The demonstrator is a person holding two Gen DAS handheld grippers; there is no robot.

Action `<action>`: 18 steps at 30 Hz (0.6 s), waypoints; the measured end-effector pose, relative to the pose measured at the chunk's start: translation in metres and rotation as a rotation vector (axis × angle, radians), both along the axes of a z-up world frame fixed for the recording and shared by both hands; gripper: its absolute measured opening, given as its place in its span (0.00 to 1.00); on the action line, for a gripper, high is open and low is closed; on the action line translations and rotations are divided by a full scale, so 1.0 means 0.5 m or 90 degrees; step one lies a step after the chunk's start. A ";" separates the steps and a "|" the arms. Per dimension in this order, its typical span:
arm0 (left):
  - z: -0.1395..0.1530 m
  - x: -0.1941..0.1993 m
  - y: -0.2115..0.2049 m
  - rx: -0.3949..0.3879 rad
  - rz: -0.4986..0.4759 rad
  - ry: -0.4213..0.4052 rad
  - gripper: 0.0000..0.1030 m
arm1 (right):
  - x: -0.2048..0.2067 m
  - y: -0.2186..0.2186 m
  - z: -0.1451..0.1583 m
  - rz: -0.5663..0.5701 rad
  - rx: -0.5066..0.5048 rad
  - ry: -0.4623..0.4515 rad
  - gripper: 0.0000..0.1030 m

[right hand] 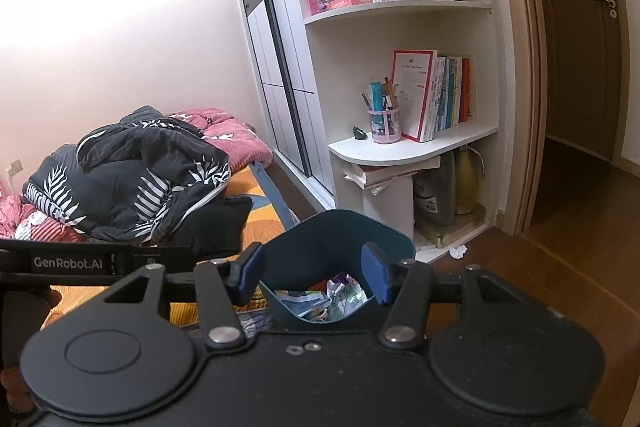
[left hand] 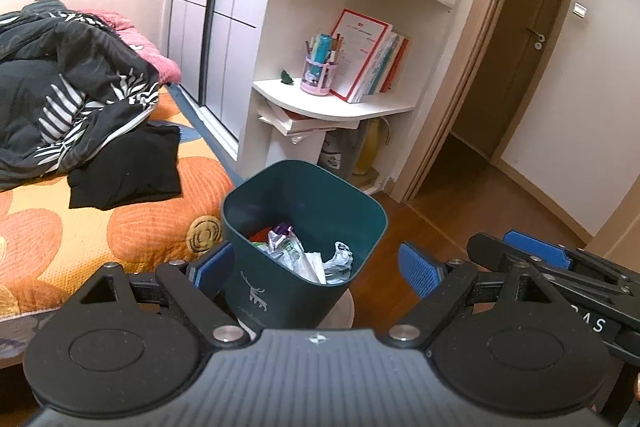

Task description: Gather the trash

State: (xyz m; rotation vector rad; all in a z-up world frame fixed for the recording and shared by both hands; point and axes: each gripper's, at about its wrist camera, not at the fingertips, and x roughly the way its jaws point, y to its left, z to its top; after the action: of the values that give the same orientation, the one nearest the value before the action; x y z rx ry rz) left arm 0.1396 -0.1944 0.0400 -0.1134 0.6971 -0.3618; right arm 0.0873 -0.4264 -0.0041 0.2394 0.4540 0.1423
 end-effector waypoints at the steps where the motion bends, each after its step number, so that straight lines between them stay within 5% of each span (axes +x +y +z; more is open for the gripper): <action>1: 0.000 0.000 0.003 -0.001 0.004 0.000 0.87 | 0.000 0.001 0.001 0.001 -0.001 0.000 0.52; 18: -0.005 -0.005 0.021 -0.013 0.029 0.002 0.87 | 0.016 0.001 -0.001 0.012 0.000 0.017 0.52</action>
State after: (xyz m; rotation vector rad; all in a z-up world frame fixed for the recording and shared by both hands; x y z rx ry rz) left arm 0.1373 -0.1838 0.0377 -0.1494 0.6924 -0.3259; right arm 0.0951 -0.4257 -0.0047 0.2368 0.4829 0.1579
